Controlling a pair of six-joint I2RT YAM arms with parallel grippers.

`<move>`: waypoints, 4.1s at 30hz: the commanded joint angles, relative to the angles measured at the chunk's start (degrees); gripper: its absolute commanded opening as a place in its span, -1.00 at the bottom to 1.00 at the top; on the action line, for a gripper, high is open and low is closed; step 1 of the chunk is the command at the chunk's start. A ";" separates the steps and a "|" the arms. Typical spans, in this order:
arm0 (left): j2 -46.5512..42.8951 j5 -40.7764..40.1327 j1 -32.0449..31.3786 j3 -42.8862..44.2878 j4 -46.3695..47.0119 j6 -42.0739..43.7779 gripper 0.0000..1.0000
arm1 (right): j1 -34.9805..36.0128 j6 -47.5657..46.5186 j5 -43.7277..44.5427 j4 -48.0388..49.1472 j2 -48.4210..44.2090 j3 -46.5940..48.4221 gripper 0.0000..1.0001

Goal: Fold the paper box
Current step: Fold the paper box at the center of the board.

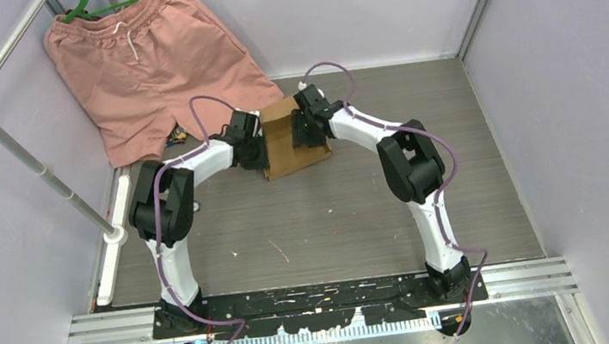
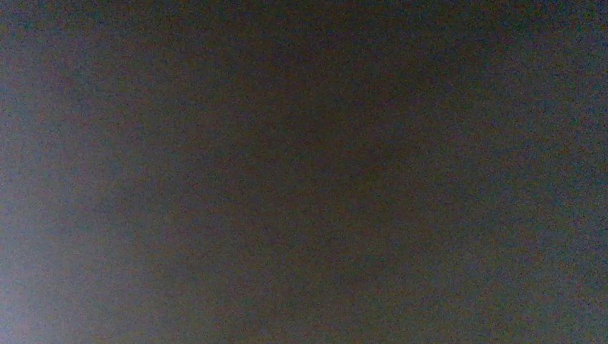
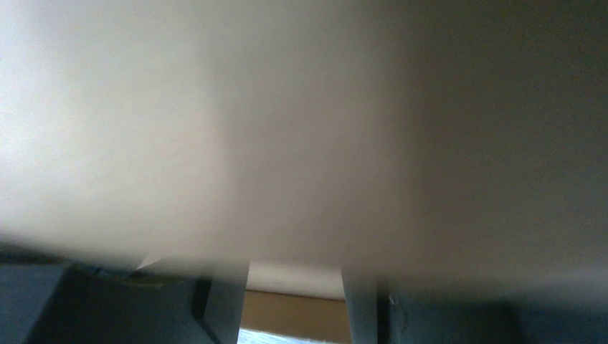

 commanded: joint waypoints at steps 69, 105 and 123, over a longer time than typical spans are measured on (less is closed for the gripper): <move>-6.56 13.51 8.19 -8.10 19.19 -7.26 -0.63 | 4.98 -3.13 -2.81 -1.35 7.82 -5.62 -0.01; -4.70 28.19 8.69 -10.88 27.15 -8.14 0.05 | 5.00 -4.13 -4.10 -2.46 9.66 -4.30 0.07; -4.12 32.52 10.81 -14.20 34.49 -12.29 -0.20 | 4.94 -3.91 -4.24 -2.09 9.49 -4.86 0.07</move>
